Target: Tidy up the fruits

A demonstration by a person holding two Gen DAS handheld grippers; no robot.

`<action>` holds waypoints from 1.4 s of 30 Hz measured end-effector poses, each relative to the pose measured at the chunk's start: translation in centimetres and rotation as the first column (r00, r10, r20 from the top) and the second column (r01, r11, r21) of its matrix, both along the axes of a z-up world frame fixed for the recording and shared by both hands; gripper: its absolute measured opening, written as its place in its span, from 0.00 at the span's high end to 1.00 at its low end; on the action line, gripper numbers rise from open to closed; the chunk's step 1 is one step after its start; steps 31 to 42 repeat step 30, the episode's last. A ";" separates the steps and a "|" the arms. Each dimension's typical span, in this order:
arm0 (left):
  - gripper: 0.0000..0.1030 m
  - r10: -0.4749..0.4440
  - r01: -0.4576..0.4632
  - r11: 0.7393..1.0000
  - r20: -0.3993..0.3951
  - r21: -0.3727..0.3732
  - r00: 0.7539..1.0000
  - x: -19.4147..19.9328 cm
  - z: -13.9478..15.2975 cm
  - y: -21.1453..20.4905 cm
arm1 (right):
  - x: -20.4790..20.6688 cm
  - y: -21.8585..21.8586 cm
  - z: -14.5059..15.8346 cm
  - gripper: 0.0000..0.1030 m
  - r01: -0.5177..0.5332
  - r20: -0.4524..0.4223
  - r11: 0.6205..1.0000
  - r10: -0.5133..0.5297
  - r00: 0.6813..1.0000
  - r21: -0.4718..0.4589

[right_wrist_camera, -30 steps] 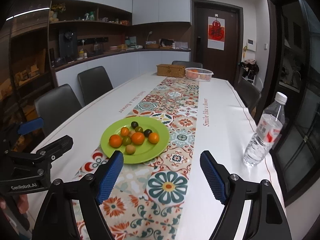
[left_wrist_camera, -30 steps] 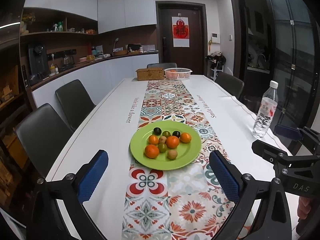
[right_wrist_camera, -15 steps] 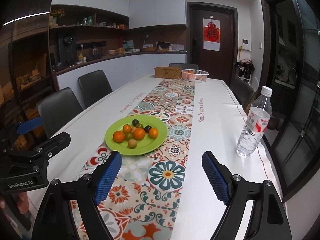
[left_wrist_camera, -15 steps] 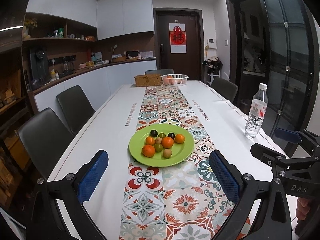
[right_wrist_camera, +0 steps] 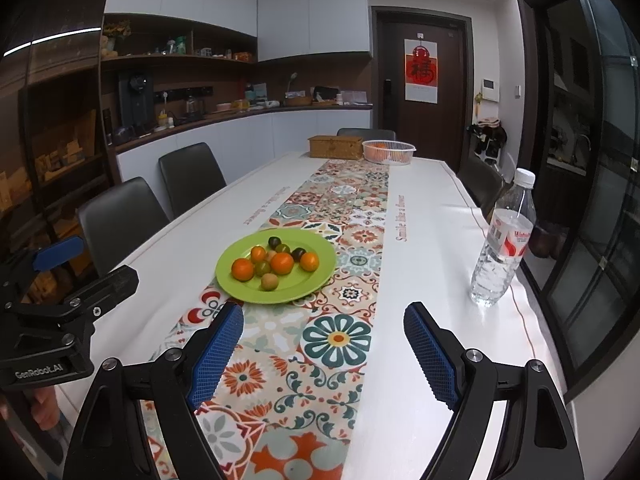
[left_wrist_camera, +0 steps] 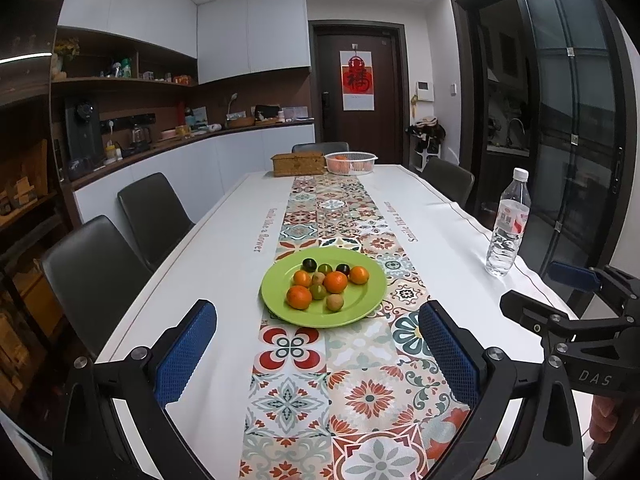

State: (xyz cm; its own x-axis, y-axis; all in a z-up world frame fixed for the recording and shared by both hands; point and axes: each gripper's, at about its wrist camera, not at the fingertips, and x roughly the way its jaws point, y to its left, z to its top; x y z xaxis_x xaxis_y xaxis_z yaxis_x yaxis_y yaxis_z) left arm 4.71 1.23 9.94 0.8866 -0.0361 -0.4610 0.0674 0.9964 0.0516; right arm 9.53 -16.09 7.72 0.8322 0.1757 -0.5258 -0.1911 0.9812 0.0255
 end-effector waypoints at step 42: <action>0.00 0.011 -0.011 1.000 -0.016 -0.007 1.000 -1.8 -1.1 -0.2 | -1.9 -0.3 -1.0 0.19 0.009 0.002 1.000 -0.009 1.000 0.001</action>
